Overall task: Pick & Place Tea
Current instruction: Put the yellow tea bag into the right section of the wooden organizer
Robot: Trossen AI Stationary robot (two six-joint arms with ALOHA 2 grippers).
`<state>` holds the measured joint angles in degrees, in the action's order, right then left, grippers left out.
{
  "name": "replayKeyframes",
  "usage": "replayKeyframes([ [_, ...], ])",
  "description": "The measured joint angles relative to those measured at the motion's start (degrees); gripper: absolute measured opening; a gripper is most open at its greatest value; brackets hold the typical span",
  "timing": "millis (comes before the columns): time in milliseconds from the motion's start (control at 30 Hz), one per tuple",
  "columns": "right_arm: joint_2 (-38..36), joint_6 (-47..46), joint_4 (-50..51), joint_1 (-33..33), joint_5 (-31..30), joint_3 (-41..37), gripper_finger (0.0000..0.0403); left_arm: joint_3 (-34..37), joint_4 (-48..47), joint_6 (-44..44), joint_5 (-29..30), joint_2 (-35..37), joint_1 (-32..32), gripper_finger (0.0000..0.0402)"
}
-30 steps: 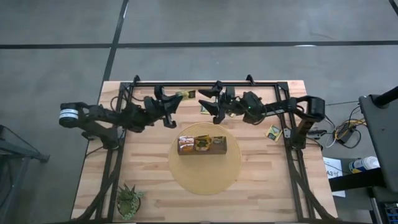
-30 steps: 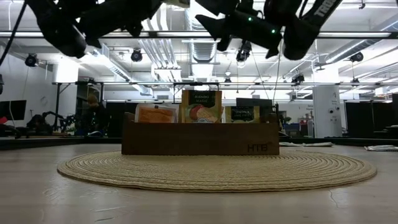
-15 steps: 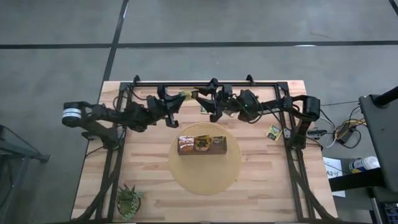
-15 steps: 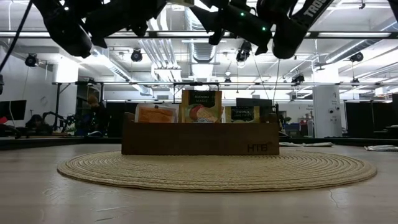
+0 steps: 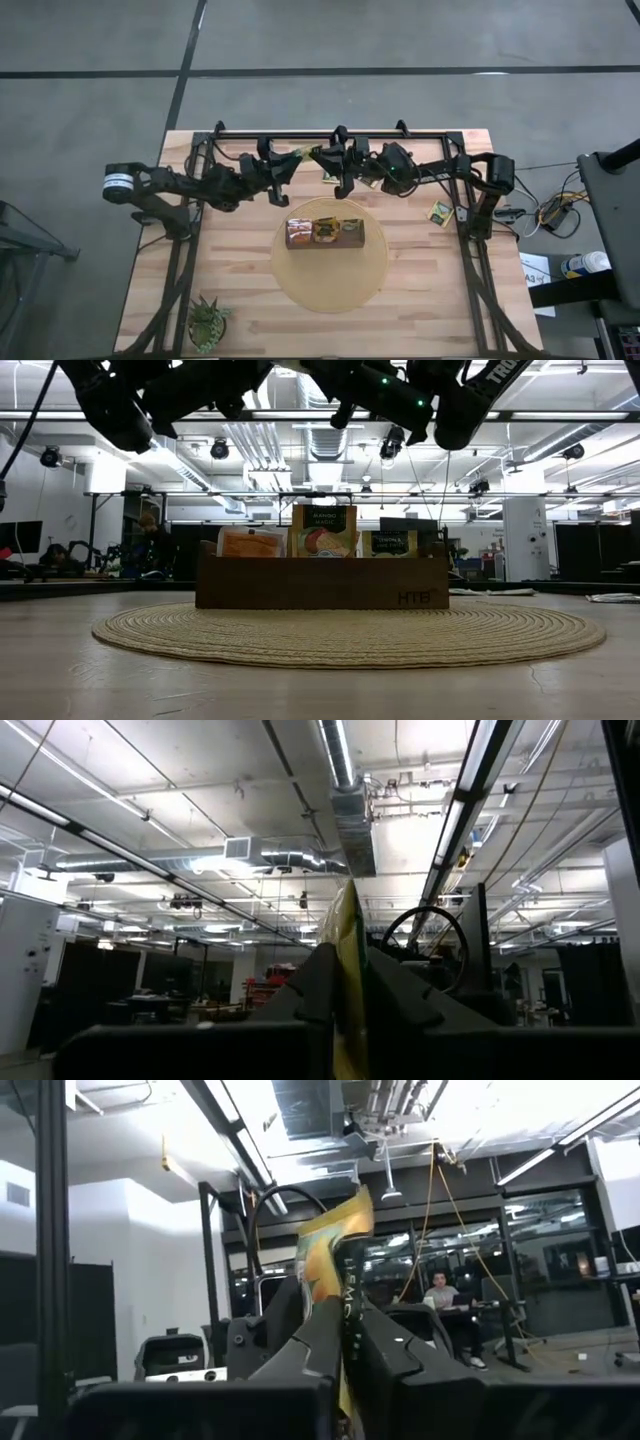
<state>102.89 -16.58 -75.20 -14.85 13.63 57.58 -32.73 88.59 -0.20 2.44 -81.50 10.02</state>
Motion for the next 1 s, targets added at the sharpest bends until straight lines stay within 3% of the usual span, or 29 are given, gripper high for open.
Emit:
replayKeyframes([
  [333, -0.1, 0.1, 1.7, 0.0, 0.6, -0.1, 0.0008, 0.0, -5.1, 0.5, -1.9, 0.5, 0.1, 0.007],
  [600, -2.6, 1.8, 6.4, -0.1, 1.7, -0.4, 0.0008, 0.2, -14.6, 5.6, -4.2, 5.0, 0.0, 0.0199],
  [800, -10.9, 11.9, 27.7, 0.0, 1.5, -0.4, 0.0008, 0.2, -31.8, 4.5, 3.7, 12.9, 0.0, 0.0278],
  [1000, -21.8, 19.4, 64.7, 0.2, 1.4, 2.4, 0.0008, 0.2, -49.0, 9.4, 18.4, 21.2, 0.0, 0.0288],
])
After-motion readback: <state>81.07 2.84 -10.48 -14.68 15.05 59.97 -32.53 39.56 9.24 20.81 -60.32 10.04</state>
